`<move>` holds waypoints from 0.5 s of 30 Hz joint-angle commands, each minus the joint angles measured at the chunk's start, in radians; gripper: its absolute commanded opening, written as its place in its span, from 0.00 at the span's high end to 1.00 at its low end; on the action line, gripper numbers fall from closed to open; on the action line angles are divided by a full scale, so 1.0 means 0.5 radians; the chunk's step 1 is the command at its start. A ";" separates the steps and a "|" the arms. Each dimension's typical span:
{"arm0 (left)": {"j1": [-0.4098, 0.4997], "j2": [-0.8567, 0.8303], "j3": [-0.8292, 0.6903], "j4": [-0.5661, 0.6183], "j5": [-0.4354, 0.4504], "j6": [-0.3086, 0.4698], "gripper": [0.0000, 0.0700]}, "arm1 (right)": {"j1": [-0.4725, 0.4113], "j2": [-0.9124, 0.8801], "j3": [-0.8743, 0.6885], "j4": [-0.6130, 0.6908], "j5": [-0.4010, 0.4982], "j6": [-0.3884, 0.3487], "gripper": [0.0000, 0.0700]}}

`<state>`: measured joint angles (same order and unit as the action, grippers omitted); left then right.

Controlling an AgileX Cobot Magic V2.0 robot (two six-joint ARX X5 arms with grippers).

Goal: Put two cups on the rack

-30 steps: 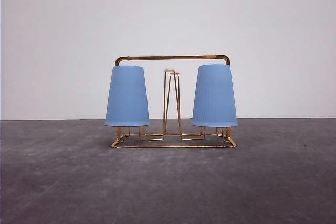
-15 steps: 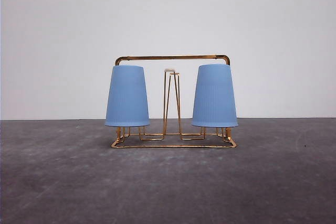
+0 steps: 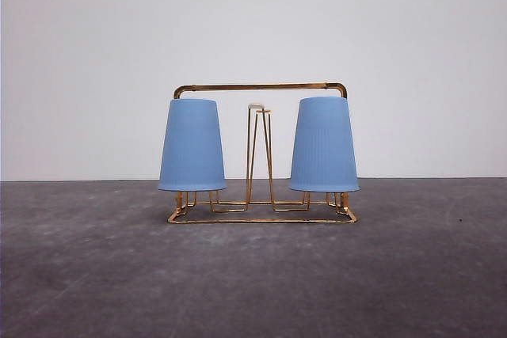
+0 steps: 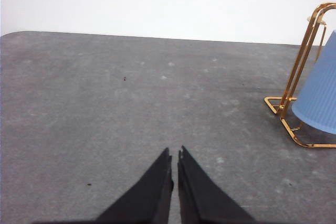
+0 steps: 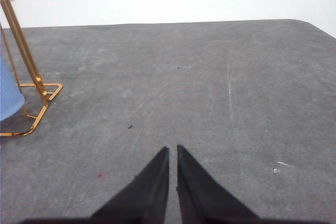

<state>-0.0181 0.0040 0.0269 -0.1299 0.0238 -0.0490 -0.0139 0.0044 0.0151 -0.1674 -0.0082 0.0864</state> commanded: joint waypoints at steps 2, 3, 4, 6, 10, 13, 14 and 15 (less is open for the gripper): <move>-0.003 -0.002 -0.029 0.024 -0.004 -0.017 1.00 | 0.001 -0.002 -0.006 0.024 -0.001 0.022 0.96; -0.003 -0.002 -0.029 0.024 -0.004 -0.017 1.00 | 0.001 -0.002 -0.006 0.023 -0.001 0.023 0.96; -0.003 -0.002 -0.029 0.024 -0.004 -0.017 1.00 | 0.001 -0.002 -0.006 0.023 -0.001 0.022 0.96; -0.003 -0.002 -0.028 0.024 -0.004 -0.017 1.00 | 0.001 -0.002 -0.006 0.023 -0.001 0.022 0.96; -0.003 -0.002 -0.029 0.024 -0.004 -0.017 1.00 | 0.001 -0.002 -0.006 0.023 -0.001 0.022 0.96; -0.003 -0.002 -0.029 0.024 -0.004 -0.017 1.00 | 0.001 -0.002 -0.006 0.023 -0.001 0.022 0.96; -0.003 -0.002 -0.028 0.024 -0.004 -0.017 1.00 | 0.001 -0.002 -0.006 0.023 -0.001 0.023 0.96; -0.003 -0.002 -0.028 0.024 -0.004 -0.017 1.00 | 0.001 -0.002 -0.006 0.024 -0.001 0.023 0.96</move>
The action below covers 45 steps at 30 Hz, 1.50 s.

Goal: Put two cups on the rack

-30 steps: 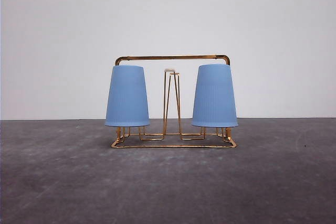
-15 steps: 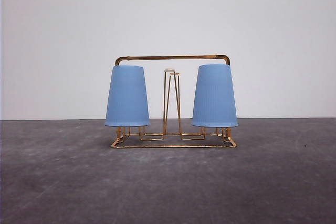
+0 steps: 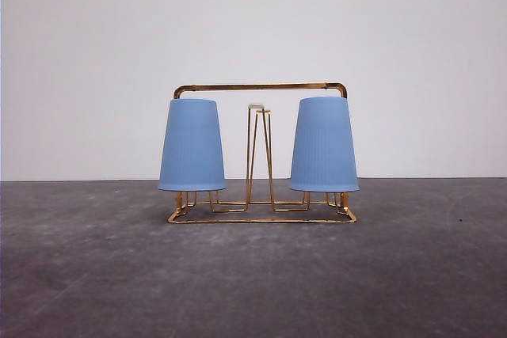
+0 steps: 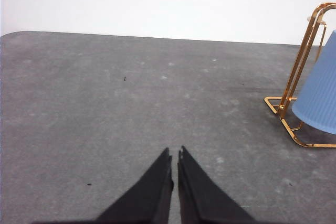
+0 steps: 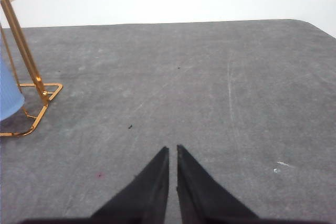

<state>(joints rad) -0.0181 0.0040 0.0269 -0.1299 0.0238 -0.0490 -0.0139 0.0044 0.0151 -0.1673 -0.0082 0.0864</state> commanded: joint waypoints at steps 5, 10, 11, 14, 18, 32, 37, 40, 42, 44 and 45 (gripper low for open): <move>-0.003 -0.002 -0.029 0.024 -0.004 -0.017 1.00 | 0.001 -0.002 -0.006 0.024 -0.001 0.023 0.96; -0.003 -0.002 -0.029 0.024 -0.004 -0.017 1.00 | 0.001 -0.002 -0.006 0.023 -0.001 0.023 0.96; -0.003 -0.002 -0.029 0.024 -0.004 -0.017 1.00 | 0.001 -0.002 -0.006 0.023 -0.001 0.023 0.96; -0.003 -0.002 -0.029 0.024 -0.004 -0.017 1.00 | 0.001 -0.002 -0.006 0.023 -0.001 0.023 0.96; -0.003 -0.002 -0.029 0.024 -0.004 -0.017 1.00 | 0.001 -0.002 -0.006 0.023 -0.001 0.023 0.96; -0.003 -0.002 -0.028 0.024 -0.004 -0.017 1.00 | 0.001 -0.002 -0.006 0.023 -0.001 0.023 0.96; -0.003 -0.002 -0.029 0.024 -0.004 -0.017 1.00 | 0.001 -0.002 -0.006 0.023 -0.001 0.022 0.96; -0.003 -0.002 -0.028 0.025 -0.004 -0.017 1.00 | 0.001 -0.002 -0.006 0.023 -0.001 0.023 0.96; -0.003 -0.002 -0.028 0.024 -0.004 -0.017 1.00 | 0.001 -0.002 -0.006 0.023 -0.001 0.023 0.96; -0.003 -0.002 -0.028 0.024 -0.004 -0.017 1.00 | 0.001 -0.002 -0.006 0.023 -0.001 0.023 0.96; -0.003 -0.002 -0.029 0.024 -0.004 -0.017 1.00 | 0.001 -0.002 -0.006 0.023 -0.001 0.023 0.96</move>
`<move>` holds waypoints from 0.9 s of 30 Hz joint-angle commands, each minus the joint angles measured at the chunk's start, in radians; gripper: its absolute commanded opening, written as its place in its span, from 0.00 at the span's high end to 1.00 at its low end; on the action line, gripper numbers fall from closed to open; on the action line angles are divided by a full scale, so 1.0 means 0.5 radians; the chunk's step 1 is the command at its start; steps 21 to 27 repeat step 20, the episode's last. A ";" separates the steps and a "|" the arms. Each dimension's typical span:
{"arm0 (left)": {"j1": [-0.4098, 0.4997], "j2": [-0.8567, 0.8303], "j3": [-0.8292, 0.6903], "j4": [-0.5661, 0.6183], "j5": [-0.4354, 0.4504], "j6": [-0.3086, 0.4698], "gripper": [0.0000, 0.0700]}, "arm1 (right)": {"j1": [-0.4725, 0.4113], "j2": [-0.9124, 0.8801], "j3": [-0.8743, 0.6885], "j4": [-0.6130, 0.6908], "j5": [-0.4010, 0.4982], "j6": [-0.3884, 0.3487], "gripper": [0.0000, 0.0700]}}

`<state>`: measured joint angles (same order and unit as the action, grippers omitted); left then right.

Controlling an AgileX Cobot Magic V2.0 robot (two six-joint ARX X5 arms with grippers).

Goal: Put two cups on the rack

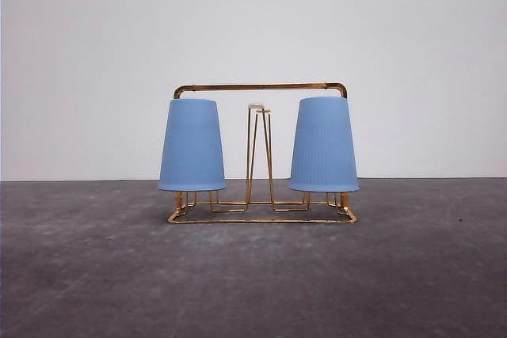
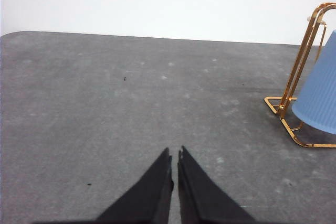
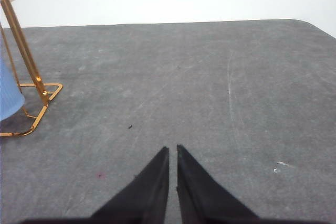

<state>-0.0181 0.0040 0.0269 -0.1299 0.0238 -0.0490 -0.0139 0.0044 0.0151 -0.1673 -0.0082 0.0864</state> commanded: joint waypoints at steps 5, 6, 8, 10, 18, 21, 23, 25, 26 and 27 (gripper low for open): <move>-0.003 -0.002 -0.028 0.024 -0.004 -0.017 1.00 | 0.001 -0.002 -0.006 0.023 -0.001 0.022 0.96; -0.003 -0.002 -0.029 0.024 -0.004 -0.017 1.00 | 0.001 -0.002 -0.006 0.023 -0.001 0.022 0.96; -0.003 -0.002 -0.029 0.024 -0.004 -0.017 1.00 | 0.001 -0.002 -0.006 0.023 -0.001 0.023 0.96; -0.003 -0.002 -0.029 0.024 -0.004 -0.016 1.00 | 0.001 -0.002 -0.006 0.023 -0.001 0.022 0.96; -0.003 -0.002 -0.029 0.024 -0.004 -0.017 1.00 | 0.001 -0.002 -0.006 0.023 -0.001 0.023 0.96; -0.003 -0.002 -0.029 0.024 -0.004 -0.017 1.00 | 0.001 -0.002 -0.006 0.023 -0.001 0.022 0.96; -0.003 -0.002 -0.029 0.024 -0.004 -0.017 1.00 | 0.001 -0.002 -0.006 0.023 -0.001 0.022 0.96; -0.003 -0.002 -0.029 0.024 -0.004 -0.017 1.00 | 0.001 -0.002 -0.006 0.023 -0.001 0.022 0.96; -0.003 -0.002 -0.029 0.024 -0.004 -0.017 1.00 | 0.001 -0.002 -0.006 0.023 -0.001 0.022 0.96; -0.003 -0.002 -0.029 0.024 -0.004 -0.017 1.00 | 0.001 -0.002 -0.006 0.023 -0.001 0.022 0.96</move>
